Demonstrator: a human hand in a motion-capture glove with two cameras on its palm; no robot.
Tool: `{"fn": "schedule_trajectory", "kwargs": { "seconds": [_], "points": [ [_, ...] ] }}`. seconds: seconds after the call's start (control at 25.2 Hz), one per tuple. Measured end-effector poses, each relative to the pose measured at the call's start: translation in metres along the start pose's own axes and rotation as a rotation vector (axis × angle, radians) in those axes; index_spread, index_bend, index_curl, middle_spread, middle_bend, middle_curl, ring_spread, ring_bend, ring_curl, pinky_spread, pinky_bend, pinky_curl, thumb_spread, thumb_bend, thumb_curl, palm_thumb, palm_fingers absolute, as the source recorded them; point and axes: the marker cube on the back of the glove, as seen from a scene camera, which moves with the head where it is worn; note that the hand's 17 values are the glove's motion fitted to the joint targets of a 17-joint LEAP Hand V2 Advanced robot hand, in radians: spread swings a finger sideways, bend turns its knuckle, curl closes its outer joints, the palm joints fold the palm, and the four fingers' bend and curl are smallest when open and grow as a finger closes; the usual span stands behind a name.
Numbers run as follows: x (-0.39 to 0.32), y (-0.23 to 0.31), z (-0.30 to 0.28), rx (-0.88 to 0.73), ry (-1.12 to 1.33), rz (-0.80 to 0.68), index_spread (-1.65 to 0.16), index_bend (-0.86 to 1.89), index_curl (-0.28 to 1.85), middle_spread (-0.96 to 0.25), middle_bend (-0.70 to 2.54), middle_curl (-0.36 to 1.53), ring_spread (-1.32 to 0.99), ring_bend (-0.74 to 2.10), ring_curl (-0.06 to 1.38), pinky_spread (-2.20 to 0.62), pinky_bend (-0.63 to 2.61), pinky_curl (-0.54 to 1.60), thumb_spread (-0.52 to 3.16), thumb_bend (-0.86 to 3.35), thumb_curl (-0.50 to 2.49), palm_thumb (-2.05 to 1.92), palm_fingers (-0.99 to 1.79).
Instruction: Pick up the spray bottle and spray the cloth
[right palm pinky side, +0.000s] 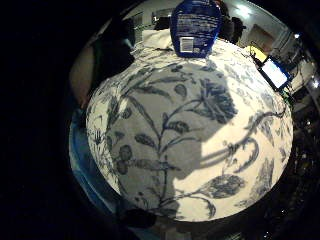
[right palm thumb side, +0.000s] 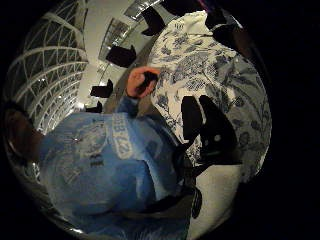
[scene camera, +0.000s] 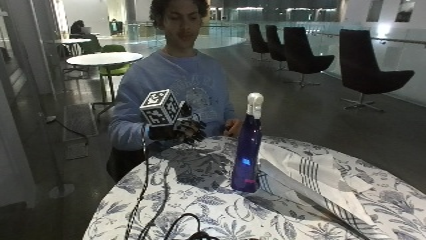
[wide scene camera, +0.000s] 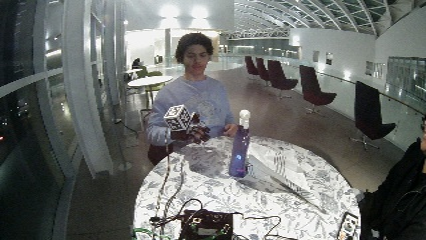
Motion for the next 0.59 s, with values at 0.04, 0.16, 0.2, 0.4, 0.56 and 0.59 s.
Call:
{"fn": "schedule_trajectory", "kwargs": {
  "seconds": [0.04, 0.16, 0.2, 0.4, 0.56, 0.59],
  "points": [
    [-0.001, -0.002, 0.001, 0.001, -0.001, 0.0, -0.31, 0.17, 0.24, -0.01, 0.34, 0.24, 0.03, 0.28, 0.22, 0.17, 0.23, 0.21, 0.97, 0.36, 0.22, 0.6, 0.7],
    [-0.002, -0.007, 0.002, 0.015, 0.0, 0.003, -0.32, 0.16, 0.25, -0.01, 0.33, 0.26, 0.03, 0.27, 0.23, 0.17, 0.23, 0.22, 1.03, 0.35, 0.23, 0.61, 0.69],
    [-0.001, -0.01, 0.002, 0.022, -0.001, 0.006, -0.32, 0.16, 0.26, -0.01, 0.32, 0.27, 0.04, 0.27, 0.23, 0.18, 0.23, 0.22, 1.05, 0.34, 0.24, 0.61, 0.69],
    [0.002, -0.018, -0.001, 0.07, -0.03, 0.036, -0.34, 0.15, 0.27, -0.01, 0.31, 0.29, 0.04, 0.27, 0.24, 0.19, 0.22, 0.24, 1.11, 0.3, 0.25, 0.6, 0.68],
    [0.005, -0.03, -0.004, 0.135, -0.083, 0.07, -0.35, 0.13, 0.27, -0.01, 0.3, 0.3, 0.05, 0.28, 0.26, 0.19, 0.22, 0.26, 1.14, 0.26, 0.26, 0.59, 0.67],
    [0.006, -0.035, -0.005, 0.155, -0.102, 0.083, -0.35, 0.13, 0.27, -0.01, 0.3, 0.31, 0.05, 0.28, 0.26, 0.19, 0.22, 0.26, 1.14, 0.26, 0.26, 0.59, 0.67]
  ]
}}
